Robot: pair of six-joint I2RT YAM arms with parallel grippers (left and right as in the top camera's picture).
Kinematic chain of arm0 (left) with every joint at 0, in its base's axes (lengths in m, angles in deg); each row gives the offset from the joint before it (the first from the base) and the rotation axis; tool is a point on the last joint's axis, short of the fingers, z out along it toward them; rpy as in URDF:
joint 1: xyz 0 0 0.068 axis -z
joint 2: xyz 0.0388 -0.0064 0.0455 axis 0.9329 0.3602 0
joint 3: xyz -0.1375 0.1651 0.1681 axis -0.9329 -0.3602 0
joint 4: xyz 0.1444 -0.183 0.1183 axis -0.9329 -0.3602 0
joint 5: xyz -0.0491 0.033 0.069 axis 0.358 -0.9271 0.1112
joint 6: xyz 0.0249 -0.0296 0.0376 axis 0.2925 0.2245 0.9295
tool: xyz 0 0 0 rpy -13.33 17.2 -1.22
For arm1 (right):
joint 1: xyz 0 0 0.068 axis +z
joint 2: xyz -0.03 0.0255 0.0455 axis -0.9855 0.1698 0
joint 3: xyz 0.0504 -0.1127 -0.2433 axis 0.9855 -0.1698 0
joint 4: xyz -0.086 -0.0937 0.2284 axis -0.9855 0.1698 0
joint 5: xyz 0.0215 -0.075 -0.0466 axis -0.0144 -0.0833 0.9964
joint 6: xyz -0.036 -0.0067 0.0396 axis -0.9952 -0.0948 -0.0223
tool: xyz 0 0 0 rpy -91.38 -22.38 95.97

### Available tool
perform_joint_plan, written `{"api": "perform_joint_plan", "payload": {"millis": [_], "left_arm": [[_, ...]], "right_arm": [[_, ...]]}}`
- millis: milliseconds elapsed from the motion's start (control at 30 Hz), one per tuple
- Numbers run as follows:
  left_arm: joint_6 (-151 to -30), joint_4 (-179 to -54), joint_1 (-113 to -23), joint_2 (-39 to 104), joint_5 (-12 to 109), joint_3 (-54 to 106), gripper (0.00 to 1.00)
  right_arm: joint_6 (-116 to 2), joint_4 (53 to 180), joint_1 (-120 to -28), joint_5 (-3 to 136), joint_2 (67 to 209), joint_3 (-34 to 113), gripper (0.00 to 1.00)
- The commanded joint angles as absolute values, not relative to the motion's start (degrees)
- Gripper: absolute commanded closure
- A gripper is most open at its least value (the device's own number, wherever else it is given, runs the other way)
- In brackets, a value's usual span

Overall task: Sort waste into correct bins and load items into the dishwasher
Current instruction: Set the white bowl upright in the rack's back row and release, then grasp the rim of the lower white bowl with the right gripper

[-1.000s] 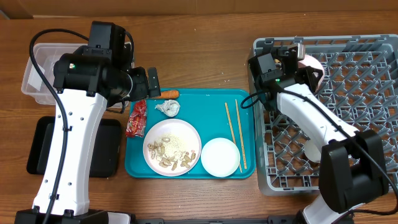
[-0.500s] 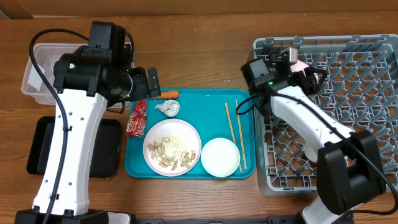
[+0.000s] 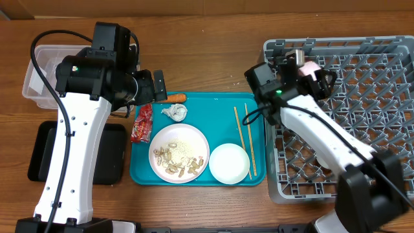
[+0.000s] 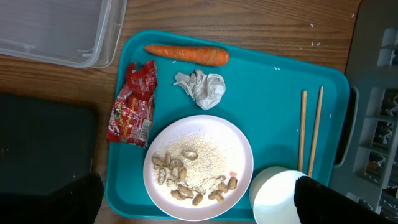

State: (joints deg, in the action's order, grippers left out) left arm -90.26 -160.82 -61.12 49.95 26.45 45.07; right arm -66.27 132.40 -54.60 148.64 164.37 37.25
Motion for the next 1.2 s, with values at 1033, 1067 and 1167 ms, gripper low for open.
{"api": "perform_joint_plan", "payload": {"millis": [1033,1067,1167], "left_arm": [[-90.79,-160.82,-61.36,49.69,26.26,46.03,0.0],[-90.79,-160.82,-61.36,49.69,26.26,46.03,0.0],[-90.81,-160.82,-61.36,49.69,26.26,46.03,0.0]], "right_arm": [[-55.94,139.7,-38.29,71.22,152.68,41.05,0.14],[-55.87,140.2,-38.29,71.2,153.05,40.33,0.18],[-55.0,140.77,-38.29,71.22,154.34,37.29,0.28]]}}
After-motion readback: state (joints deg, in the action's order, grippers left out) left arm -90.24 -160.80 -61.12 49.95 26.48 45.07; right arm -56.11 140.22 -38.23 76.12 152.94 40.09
